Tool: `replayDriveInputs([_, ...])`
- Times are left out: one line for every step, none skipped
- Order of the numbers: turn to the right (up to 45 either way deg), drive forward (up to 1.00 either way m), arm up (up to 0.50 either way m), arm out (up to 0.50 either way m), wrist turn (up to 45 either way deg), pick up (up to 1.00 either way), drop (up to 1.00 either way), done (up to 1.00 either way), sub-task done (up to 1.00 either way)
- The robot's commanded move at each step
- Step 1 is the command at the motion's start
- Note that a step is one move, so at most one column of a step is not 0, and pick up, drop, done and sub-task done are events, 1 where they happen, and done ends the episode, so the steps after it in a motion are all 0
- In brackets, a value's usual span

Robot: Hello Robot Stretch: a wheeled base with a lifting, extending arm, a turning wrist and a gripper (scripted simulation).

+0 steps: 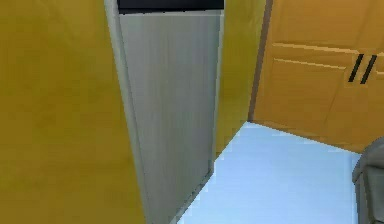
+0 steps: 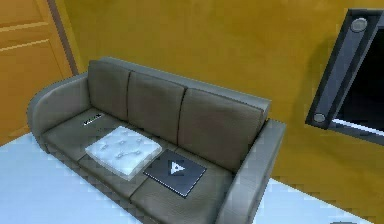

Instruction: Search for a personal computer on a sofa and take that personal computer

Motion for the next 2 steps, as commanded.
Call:
replayDriveInputs([0.0,0.00,0.00,0.44,0.0,0.00,0.00,0.00,0.00])
replayDriveInputs([0.0,0.00,0.00,0.00,45.0,0.00,0.00,0.00,0.00])
